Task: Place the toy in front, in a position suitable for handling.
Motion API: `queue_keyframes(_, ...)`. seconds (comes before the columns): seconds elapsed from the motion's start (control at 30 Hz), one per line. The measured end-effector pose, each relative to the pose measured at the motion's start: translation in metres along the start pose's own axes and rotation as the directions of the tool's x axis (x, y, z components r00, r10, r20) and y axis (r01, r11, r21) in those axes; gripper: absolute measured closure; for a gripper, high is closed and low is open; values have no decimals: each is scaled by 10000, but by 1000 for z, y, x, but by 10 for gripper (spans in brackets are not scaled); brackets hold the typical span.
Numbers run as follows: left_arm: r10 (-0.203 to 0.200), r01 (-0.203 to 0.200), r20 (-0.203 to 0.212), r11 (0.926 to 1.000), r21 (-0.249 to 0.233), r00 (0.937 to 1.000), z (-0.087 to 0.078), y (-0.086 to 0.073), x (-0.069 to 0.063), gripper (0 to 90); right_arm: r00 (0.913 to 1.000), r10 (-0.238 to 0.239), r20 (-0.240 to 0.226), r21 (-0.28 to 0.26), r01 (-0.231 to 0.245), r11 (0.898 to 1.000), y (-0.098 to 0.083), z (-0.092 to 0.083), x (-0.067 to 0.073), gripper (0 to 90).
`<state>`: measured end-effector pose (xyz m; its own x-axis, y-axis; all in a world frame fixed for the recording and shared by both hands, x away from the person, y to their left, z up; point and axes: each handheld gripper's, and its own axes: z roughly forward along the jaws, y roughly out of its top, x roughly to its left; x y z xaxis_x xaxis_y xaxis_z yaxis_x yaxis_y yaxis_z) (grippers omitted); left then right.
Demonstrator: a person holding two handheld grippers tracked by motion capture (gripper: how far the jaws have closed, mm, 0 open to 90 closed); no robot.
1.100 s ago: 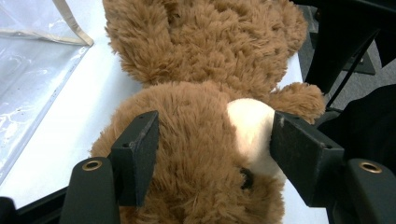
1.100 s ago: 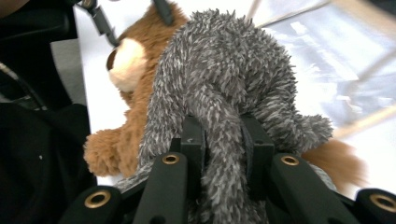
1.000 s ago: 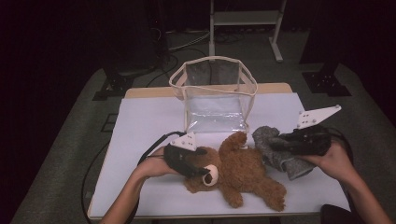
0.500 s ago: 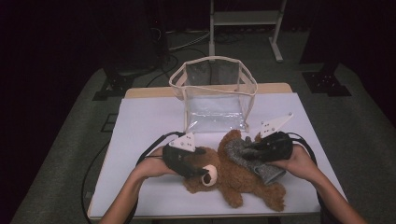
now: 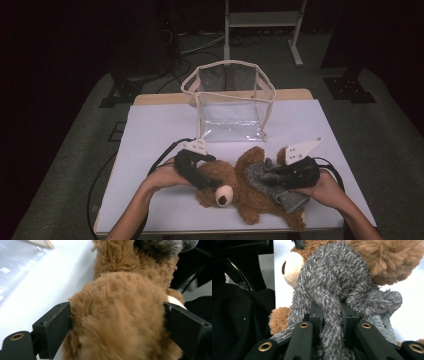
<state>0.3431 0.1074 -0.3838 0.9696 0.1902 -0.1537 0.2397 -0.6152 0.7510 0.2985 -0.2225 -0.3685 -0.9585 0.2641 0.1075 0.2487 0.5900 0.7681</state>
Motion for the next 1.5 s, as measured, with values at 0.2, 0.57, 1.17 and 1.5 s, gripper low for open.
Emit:
queue_keyframes(0.2,-425,389,724,9979,508,9965,11,5,5,374,9996,285,-85,-167,-286,9995,-4,-3,-5,748)
queue_keyframes(0.57,730,-669,-751,9945,807,9945,2,36,20,554,9960,888,107,-558,-881,9945,10,-12,-40,748)
queue_keyframes(1.17,1800,-1776,-1617,9837,290,9703,-25,-6,-4,519,9987,472,188,-600,-459,9971,35,-5,-42,748)
queue_keyframes(1.5,1645,-1655,-1508,9862,60,9748,-30,-17,-17,438,9997,160,-182,576,-149,9982,56,33,-50,747)
